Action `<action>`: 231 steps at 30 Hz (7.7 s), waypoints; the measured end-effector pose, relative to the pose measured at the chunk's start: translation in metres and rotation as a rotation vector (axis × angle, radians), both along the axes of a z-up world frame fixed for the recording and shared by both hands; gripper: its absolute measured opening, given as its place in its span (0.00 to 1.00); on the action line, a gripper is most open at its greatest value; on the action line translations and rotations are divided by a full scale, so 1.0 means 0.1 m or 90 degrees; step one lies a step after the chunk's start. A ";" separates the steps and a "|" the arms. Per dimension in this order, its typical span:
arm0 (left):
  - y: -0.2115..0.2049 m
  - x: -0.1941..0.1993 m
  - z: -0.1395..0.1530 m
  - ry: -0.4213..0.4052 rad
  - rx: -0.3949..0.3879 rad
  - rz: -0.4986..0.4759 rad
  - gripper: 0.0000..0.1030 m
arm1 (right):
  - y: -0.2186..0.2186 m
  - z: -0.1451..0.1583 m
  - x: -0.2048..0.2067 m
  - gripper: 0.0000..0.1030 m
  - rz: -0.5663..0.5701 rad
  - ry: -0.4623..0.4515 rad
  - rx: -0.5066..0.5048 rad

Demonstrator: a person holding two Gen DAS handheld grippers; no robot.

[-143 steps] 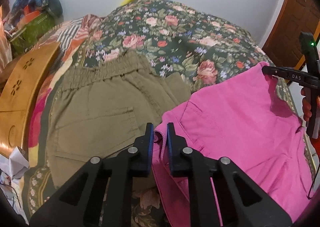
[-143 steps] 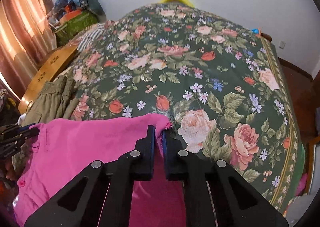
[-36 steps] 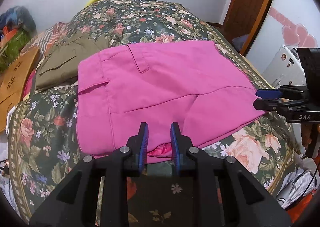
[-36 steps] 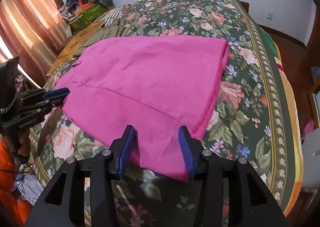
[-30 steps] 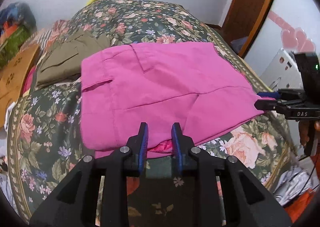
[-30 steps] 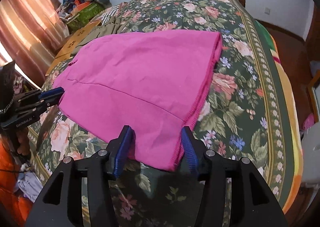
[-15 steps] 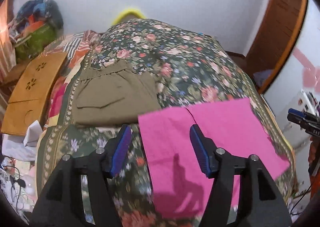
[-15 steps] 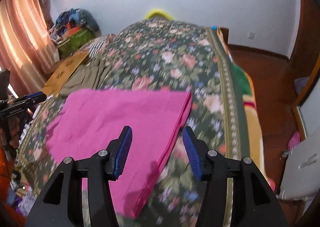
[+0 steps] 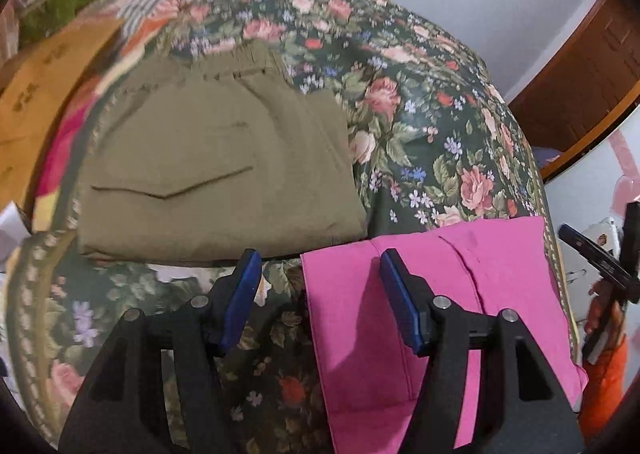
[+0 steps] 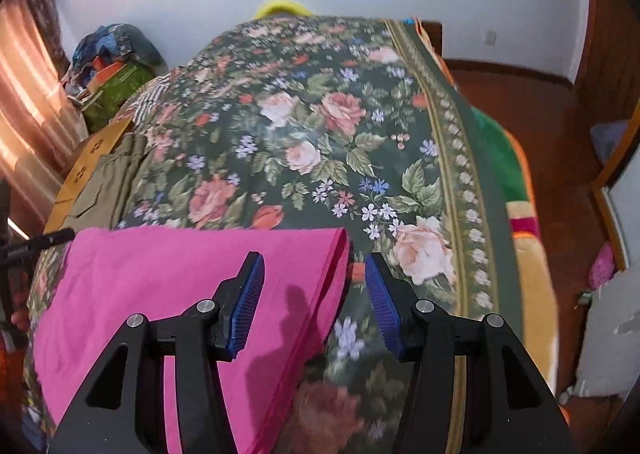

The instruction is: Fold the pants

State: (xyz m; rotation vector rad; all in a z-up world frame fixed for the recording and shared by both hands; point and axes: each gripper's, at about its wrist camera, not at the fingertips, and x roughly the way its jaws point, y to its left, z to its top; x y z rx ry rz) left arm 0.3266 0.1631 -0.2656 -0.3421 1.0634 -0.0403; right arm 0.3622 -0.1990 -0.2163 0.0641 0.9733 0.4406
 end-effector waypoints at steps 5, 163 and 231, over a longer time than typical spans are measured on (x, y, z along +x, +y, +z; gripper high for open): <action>-0.03 0.01 -0.14 0.015 -0.035 -0.015 0.53 | 0.03 -0.26 0.22 0.45 0.001 0.036 0.008; -1.30 -2.13 1.12 -0.246 0.130 -0.039 0.22 | 1.50 0.14 -1.77 0.47 0.320 -0.011 -0.037; -2.84 -1.49 0.67 -0.105 0.109 -0.332 0.56 | -0.17 -0.02 -1.99 0.54 0.066 0.051 0.065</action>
